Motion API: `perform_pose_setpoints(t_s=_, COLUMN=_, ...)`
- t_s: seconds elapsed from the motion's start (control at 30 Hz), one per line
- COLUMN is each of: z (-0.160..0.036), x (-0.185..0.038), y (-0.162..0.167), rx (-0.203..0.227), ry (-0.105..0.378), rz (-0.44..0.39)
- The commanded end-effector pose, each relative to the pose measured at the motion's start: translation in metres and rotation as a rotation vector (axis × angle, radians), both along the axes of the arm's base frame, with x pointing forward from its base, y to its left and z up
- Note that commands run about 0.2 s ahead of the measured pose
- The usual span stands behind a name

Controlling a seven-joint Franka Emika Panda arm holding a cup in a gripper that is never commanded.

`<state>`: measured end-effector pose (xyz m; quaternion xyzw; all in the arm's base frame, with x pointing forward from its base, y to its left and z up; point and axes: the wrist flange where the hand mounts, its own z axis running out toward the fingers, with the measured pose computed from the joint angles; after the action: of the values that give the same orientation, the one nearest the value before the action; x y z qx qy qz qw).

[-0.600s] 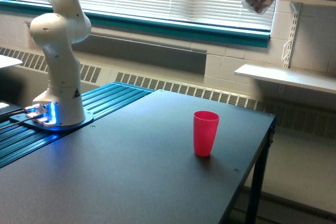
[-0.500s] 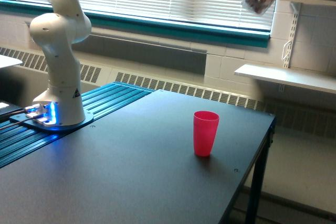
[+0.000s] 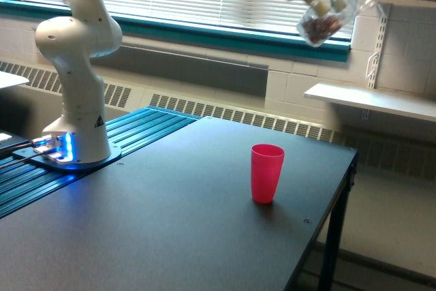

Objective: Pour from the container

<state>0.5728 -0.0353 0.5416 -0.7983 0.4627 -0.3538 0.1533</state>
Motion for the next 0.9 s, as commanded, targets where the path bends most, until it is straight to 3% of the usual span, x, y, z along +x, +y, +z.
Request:
perform_pose_setpoints(t_s=0.03, z=0.000, x=-0.015, y=0.004, rx=0.048, ry=0.053, rz=-0.068)
perform_pose_setpoints(t_s=0.13, z=-0.002, x=-0.024, y=0.011, rx=0.031, ry=0.078, rz=-0.068)
perform_pose_setpoints(t_s=0.33, z=-0.007, x=-0.037, y=0.013, rx=0.066, ry=0.115, rz=-0.108)
perform_pose_setpoints(t_s=0.5, z=-0.015, x=-0.048, y=0.021, rx=0.053, ry=0.160, rz=-0.125)
perform_pose_setpoints(t_s=0.9, z=-0.054, x=-0.068, y=0.030, rx=0.076, ry=0.293, rz=-0.203)
